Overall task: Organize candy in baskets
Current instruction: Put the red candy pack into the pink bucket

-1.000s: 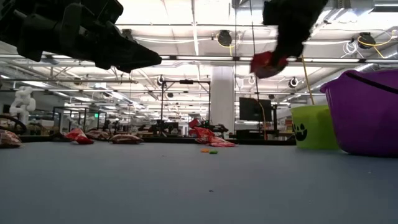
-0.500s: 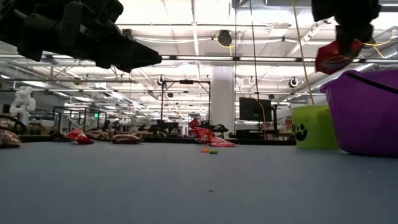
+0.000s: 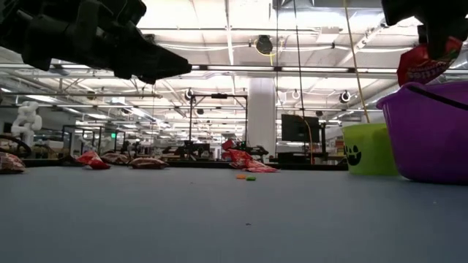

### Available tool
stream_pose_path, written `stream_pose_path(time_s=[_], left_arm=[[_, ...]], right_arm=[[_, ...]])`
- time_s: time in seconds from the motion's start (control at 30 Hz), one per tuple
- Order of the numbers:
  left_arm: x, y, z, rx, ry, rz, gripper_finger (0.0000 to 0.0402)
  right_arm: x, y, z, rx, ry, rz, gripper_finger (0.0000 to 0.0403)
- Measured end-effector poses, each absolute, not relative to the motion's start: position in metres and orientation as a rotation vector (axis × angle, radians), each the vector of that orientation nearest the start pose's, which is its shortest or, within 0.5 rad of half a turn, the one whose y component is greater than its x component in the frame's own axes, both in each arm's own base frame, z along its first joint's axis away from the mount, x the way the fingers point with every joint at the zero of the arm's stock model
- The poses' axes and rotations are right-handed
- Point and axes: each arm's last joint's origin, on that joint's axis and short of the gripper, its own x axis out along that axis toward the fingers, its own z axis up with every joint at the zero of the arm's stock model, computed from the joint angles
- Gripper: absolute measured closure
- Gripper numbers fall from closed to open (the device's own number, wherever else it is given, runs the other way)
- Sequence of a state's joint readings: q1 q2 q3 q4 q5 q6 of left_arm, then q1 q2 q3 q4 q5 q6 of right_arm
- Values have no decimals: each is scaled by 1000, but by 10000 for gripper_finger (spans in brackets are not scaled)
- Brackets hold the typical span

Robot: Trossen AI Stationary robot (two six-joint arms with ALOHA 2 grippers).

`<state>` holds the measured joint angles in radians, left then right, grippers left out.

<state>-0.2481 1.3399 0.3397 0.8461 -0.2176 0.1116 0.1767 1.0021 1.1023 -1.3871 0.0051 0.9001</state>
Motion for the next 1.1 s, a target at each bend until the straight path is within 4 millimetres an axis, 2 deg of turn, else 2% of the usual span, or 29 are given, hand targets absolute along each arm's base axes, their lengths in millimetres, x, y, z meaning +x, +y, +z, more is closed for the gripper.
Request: stream_pose_path(time_s=[0.47, 1.1], left_arm=[[232, -52, 172, 147, 145, -39, 274], [232, -52, 172, 147, 146, -39, 274]], right_arm=[[140, 40, 318, 615, 1217, -405, 380], [139, 40, 318, 596, 1205, -418, 380]])
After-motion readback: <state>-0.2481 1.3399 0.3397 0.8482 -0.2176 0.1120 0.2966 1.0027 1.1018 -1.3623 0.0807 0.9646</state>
